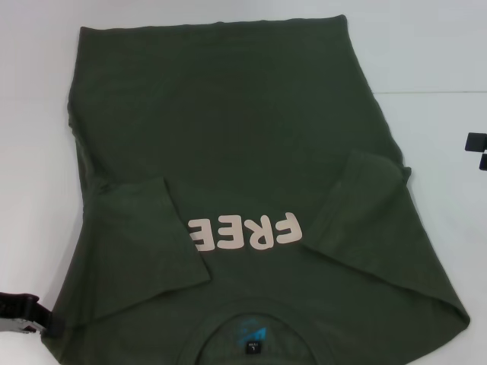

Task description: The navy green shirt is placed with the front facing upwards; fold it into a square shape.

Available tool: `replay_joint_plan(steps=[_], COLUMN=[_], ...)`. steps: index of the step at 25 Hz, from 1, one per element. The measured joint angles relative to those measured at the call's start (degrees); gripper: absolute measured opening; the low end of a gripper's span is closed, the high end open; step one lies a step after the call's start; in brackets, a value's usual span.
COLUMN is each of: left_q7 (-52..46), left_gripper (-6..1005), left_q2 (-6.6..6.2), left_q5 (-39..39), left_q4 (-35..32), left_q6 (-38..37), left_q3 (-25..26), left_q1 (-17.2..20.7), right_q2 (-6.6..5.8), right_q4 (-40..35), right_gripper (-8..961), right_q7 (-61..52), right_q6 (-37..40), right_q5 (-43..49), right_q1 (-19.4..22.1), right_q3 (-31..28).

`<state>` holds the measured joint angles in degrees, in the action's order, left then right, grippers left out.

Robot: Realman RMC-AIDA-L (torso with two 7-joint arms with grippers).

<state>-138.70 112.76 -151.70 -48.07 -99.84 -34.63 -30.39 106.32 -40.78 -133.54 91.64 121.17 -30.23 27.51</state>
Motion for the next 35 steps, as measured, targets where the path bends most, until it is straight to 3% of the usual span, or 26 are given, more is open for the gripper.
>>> replay_joint_plan(steps=[6, 16, 20, 23, 32, 35], left_q7=[0.00, 1.29, 2.06, 3.36, 7.62, 8.31], left_gripper=[21, 9, 9, 9, 10, 11], left_q2=[-0.14, -0.44, -0.80, -1.07, -0.92, -0.78], left_q5=[-0.48, 2.11, 4.94, 6.17, 7.10, 7.42], left_q4=[0.06, -0.81, -0.73, -0.59, 0.58, 0.81], left_q6=[-0.04, -3.05, -4.33, -5.38, -6.73, -6.56], left_q3=[0.02, 1.28, 2.50, 5.01, 10.20, 10.33], left_q1=[0.05, 0.20, 0.60, 0.82, 1.12, 1.13], right_q2=[-0.61, -5.07, -6.05, -5.85, -2.57, -2.18], right_q4=[-0.01, -0.08, 0.39, 0.62, 2.23, 2.24], right_gripper=[848, 848, 847, 847, 772, 733], right_q7=[-2.46, -15.04, -17.68, -18.28, -18.76, -18.79], right_q6=[1.21, 8.60, 11.82, 14.14, 12.76, 12.22], right_q5=[0.09, 8.89, 15.33, 19.99, 29.00, 29.64], right_q1=[0.17, -2.37, -4.70, -6.37, -8.35, -8.35], right_q3=[1.91, 4.57, 4.86, 5.27, 7.98, 9.02])
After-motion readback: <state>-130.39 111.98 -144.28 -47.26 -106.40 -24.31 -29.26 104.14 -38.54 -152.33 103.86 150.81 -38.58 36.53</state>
